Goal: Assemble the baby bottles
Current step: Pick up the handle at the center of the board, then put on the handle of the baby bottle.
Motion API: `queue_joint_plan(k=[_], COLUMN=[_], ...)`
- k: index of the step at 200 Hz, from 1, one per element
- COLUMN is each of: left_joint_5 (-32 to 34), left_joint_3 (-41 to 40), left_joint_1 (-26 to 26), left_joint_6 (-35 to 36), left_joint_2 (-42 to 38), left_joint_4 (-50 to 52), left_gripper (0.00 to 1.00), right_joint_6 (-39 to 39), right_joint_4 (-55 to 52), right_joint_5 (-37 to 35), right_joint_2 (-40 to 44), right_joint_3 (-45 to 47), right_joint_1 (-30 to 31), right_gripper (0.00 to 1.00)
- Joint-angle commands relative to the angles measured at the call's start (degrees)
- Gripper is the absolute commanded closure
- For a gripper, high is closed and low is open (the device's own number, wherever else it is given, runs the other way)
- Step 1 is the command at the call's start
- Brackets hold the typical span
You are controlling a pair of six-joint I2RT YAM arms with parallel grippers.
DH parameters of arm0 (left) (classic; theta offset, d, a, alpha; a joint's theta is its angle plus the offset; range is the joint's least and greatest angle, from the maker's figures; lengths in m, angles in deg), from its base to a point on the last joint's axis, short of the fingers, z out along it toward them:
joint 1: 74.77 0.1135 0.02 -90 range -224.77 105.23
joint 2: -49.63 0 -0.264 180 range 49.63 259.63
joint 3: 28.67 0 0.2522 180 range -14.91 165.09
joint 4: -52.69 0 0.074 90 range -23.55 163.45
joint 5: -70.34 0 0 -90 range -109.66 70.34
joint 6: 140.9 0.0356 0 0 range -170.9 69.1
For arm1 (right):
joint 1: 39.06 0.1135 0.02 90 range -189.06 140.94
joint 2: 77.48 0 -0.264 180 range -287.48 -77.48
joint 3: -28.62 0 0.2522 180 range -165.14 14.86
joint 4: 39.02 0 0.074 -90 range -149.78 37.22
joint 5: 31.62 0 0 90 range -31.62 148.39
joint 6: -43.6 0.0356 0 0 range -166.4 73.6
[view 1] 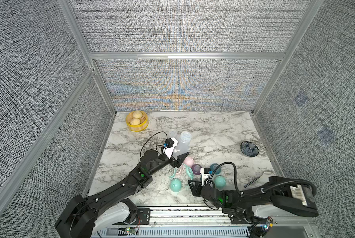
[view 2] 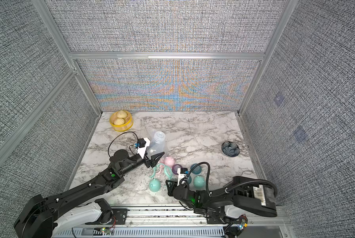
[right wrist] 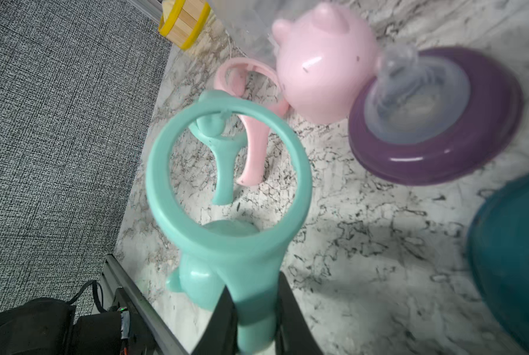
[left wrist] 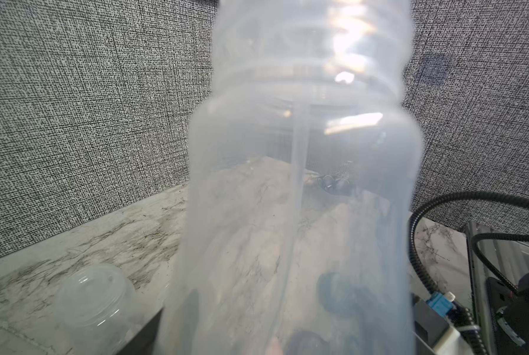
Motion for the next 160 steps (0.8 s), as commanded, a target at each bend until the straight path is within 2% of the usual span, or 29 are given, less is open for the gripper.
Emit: queue_joint_plan(k=[1,70,99,130,160], left_joint_5=[-1.3,-4.9,-7.7,-9.4,-10.8], left_joint_3=[-0.2,-0.2,-0.3,-1.9,-2.8], left_joint_1=[0.0,0.0,0.0,0.0,-0.1], left_joint_6=[0.9,1.9,2.8,2.4,1.9], left_joint_2=[0.4,3.1,5.5,8.1,10.6], left_joint_4=[-1.4,-5.9,-8.2,-14.1,-17.9], left_gripper=[1.0,1.0,1.0,1.0,1.0], right_joint_6=[-3.3,-13.9,-22.5,-31.1,-38.6], right_joint_4=[-23.8,-47.2,-57.1,-65.0,-69.2], right_joint_5=[-5.7,-5.4,-4.5,-2.4,2.7], right_joint_2=[6.2,23.5,29.0,30.6,27.4], right_joint_3=[-3.4,-10.0,-16.2,-25.1,-35.0], right_joint_1=[-0.1,-6.5,-10.6,-15.0,-19.2], right_gripper=[0.85,0.88,0.88,0.88,0.89])
